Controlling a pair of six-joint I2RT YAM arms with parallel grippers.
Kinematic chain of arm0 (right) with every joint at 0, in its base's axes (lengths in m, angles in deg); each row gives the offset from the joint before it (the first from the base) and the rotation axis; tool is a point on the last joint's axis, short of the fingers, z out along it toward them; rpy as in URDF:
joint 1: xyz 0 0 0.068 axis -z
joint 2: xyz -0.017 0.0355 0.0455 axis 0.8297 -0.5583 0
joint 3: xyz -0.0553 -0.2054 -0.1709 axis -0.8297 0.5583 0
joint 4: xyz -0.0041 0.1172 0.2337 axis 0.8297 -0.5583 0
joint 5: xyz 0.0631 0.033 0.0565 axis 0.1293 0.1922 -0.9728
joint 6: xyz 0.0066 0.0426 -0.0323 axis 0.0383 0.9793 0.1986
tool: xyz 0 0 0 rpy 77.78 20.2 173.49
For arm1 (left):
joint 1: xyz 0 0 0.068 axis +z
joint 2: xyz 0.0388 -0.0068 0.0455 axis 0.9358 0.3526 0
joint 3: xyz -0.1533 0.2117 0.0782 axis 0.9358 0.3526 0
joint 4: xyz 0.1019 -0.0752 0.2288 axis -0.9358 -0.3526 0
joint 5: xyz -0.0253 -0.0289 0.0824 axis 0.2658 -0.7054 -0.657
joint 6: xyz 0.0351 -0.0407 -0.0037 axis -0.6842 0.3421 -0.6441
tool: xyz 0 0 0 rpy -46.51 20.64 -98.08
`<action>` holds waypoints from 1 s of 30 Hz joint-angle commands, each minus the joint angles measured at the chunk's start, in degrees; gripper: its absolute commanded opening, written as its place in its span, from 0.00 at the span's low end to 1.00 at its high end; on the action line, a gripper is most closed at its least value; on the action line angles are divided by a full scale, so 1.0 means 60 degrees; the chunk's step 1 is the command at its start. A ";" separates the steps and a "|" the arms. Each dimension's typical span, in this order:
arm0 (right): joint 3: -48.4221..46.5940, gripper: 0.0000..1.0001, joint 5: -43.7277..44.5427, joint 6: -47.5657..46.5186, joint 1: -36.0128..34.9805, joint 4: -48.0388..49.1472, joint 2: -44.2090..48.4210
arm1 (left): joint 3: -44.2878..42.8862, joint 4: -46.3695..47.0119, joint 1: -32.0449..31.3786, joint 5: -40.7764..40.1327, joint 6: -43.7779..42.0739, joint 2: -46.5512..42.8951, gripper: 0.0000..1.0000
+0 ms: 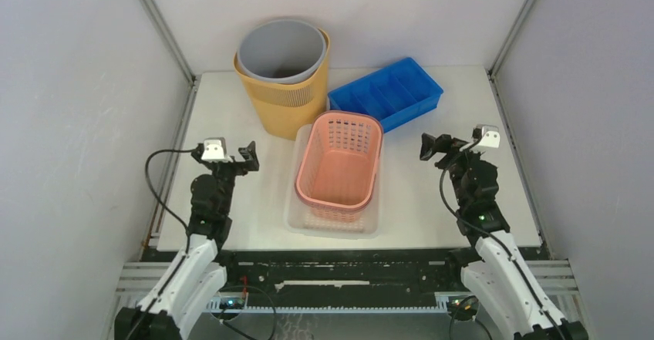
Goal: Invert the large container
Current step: Pick up the container from the container.
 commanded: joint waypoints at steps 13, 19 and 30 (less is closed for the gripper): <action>-0.0930 1.00 -0.8439 0.3294 0.1891 -0.3478 -0.2010 | -0.4796 -0.7526 -0.1186 0.0780 0.5227 -0.0715 1.00; -0.1011 1.00 -0.9506 0.3165 0.1885 -0.3162 -0.1892 | -0.4732 -0.6801 -0.1095 0.2366 0.6087 -0.0436 1.00; -0.1723 1.00 -0.9486 0.2844 0.2356 -0.4055 -0.1580 | -0.3872 -0.6639 -0.0748 0.3396 0.7258 -0.0744 1.00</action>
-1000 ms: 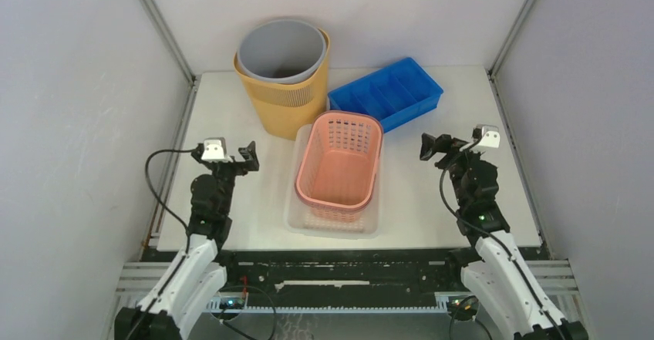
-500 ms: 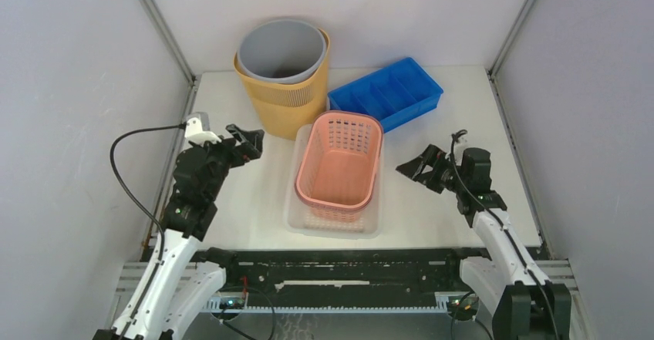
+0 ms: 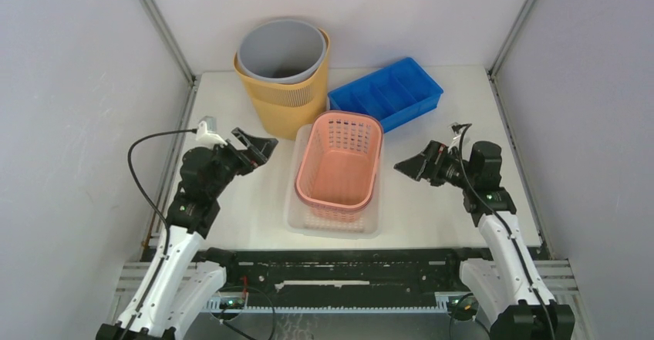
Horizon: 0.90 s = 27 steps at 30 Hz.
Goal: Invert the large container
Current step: Pick up the container from the container.
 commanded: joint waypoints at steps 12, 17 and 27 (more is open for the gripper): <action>-0.0156 1.00 -0.0663 -0.0175 -0.0261 -0.0021 -0.0978 | 0.0429 0.1415 0.0157 0.2601 0.0737 0.0078 1.00; 0.0060 1.00 0.0688 0.0046 -0.0930 0.0044 -0.0501 | 0.0775 0.1674 0.0159 0.2704 0.0621 -0.0046 1.00; 0.0264 1.00 0.3050 0.0314 -0.2676 -0.0938 0.1627 | 0.1058 -0.0394 0.0116 0.1314 0.0266 -0.1096 1.00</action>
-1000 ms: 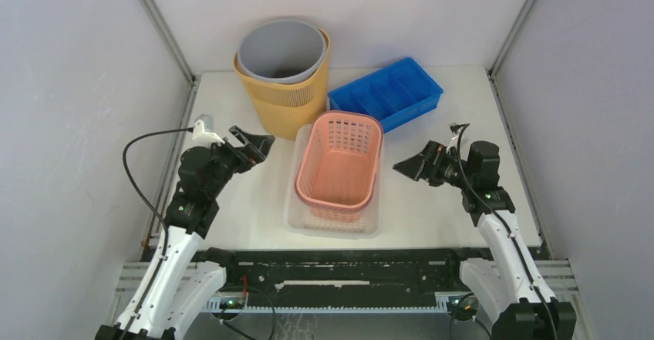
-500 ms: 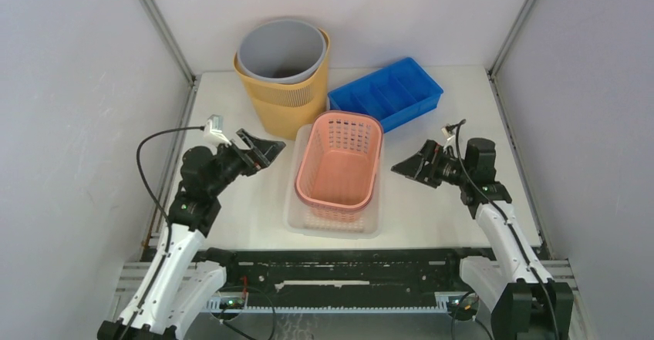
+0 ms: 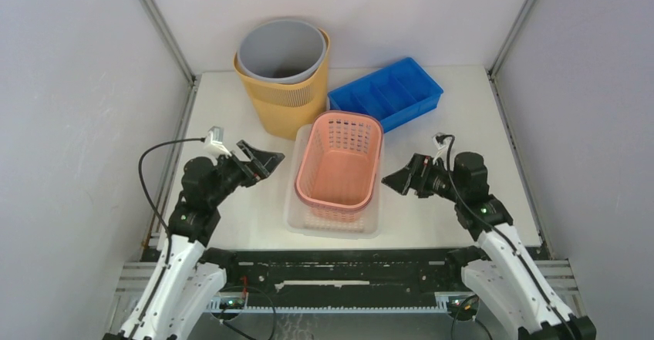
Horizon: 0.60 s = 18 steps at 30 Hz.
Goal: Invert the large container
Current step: Pick up the container from the container.
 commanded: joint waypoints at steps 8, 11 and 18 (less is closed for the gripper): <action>-0.0140 0.83 0.0996 0.0756 -0.0785 -0.0036 0.0226 | 0.0620 -0.1331 0.0000 -0.0800 -0.0215 -0.1752 1.00; -0.0636 0.79 0.1466 0.0668 -0.1243 -0.0105 -0.0242 | 0.0444 -0.1699 -0.0039 -0.0715 -0.0406 -0.1771 1.00; -0.2611 0.75 0.3464 0.0282 -0.2281 -0.1416 -0.1088 | -0.0564 -0.2942 -0.0324 -0.1119 -0.1504 -0.1248 1.00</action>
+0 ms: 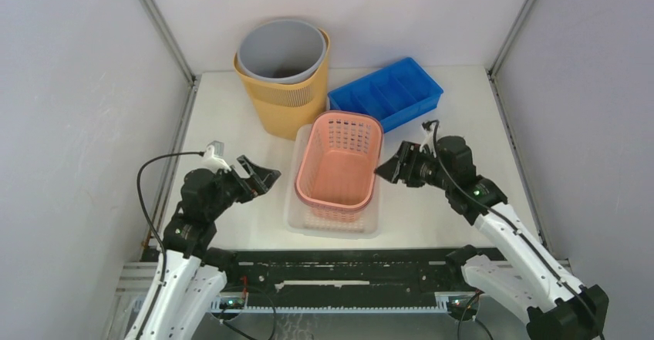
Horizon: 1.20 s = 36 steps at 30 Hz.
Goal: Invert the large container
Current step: Pick up the container from the container.
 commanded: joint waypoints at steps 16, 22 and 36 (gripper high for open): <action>-0.4004 0.76 0.4295 -0.0889 -0.1874 -0.2979 -0.2458 | -0.2167 -0.1374 -0.1140 -0.2451 -0.1742 0.1585 1.00; -0.4219 0.69 0.4169 -0.0826 -0.2115 -0.2596 -0.3186 | -0.2264 -0.1269 -0.1403 -0.2669 -0.1723 0.1752 1.00; -0.5044 0.65 0.4238 -0.0938 -0.2391 -0.2444 -0.5375 | -0.2241 -0.1273 -0.1489 -0.2751 -0.1781 0.1698 1.00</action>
